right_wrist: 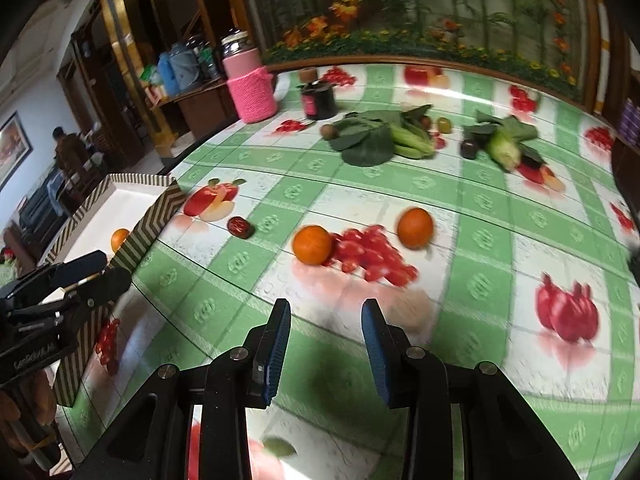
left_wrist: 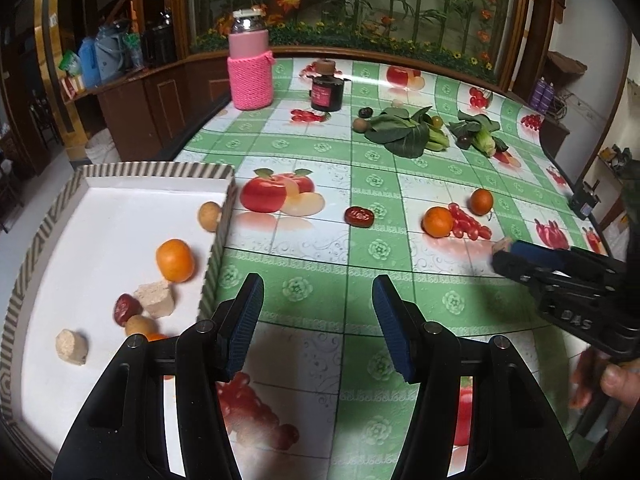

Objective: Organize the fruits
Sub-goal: 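Move both open tools back over the fruit on the tablecloth, then grasp an orange with right tool while left tool grasps a red date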

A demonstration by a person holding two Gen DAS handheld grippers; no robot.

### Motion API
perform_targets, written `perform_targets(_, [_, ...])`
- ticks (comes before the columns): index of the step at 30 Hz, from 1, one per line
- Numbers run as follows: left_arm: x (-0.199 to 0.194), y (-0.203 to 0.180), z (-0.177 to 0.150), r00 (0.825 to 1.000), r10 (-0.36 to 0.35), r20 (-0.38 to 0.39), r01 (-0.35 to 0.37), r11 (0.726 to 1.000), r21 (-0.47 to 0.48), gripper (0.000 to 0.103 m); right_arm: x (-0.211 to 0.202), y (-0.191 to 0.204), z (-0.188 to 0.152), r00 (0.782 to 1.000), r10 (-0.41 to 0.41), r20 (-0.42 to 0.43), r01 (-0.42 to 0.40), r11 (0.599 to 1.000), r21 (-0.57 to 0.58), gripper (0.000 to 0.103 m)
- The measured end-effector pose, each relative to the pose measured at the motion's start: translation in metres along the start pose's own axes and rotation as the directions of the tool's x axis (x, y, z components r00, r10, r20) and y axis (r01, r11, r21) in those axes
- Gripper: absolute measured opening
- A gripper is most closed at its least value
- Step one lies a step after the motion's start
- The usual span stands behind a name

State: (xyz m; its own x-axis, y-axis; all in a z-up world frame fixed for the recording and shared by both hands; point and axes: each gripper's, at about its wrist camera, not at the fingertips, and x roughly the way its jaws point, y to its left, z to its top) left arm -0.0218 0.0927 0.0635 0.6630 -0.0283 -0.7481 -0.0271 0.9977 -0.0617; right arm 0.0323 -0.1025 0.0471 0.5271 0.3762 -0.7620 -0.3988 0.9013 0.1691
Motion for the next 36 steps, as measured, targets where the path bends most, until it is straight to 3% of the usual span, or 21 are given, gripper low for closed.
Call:
perform_targets(3, [0.006, -0.003, 0.006, 0.999, -0.029, -0.030, 0.029, 1.000, -0.001, 0.057, 0.015, 0.004, 0.011, 1.000, 0.005, -0.021, -0.005, 1.000, -0.015, 0.038])
perform_targets(14, [0.031, -0.011, 0.026, 0.998, -0.027, -0.050, 0.027, 1.000, 0.001, 0.057, 0.064, 0.004, 0.034, 0.999, -0.004, -0.048, 0.003, 0.999, -0.034, 0.036])
perform_targets(16, [0.037, -0.014, 0.031, 0.997, -0.036, -0.063, 0.037, 0.999, 0.005, 0.057, 0.065, 0.001, 0.032, 0.999, 0.025, -0.033, -0.025, 0.999, -0.019, 0.030])
perform_targets(26, [0.084, -0.022, 0.054, 0.988, -0.064, -0.138, 0.062, 0.998, -0.021, 0.057, 0.041, -0.018, 0.029, 0.996, 0.076, 0.036, -0.077, 0.996, 0.047, 0.030])
perform_targets(34, [0.110, -0.032, 0.064, 0.982, -0.065, -0.175, 0.069, 0.997, 0.017, 0.056, 0.045, -0.028, 0.028, 0.994, 0.105, 0.023, -0.106, 0.992, 0.075, 0.030])
perform_targets(35, [0.113, -0.032, 0.064, 0.981, -0.070, -0.180, 0.074, 0.997, 0.016, 0.056, 0.045, -0.028, 0.028, 0.994, 0.105, 0.025, -0.107, 0.991, 0.075, 0.030])
perform_targets(36, [0.115, -0.031, 0.063, 0.980, -0.073, -0.184, 0.077, 0.997, 0.015, 0.047, 0.044, -0.029, 0.029, 0.994, 0.107, 0.028, -0.109, 0.991, 0.077, 0.030])
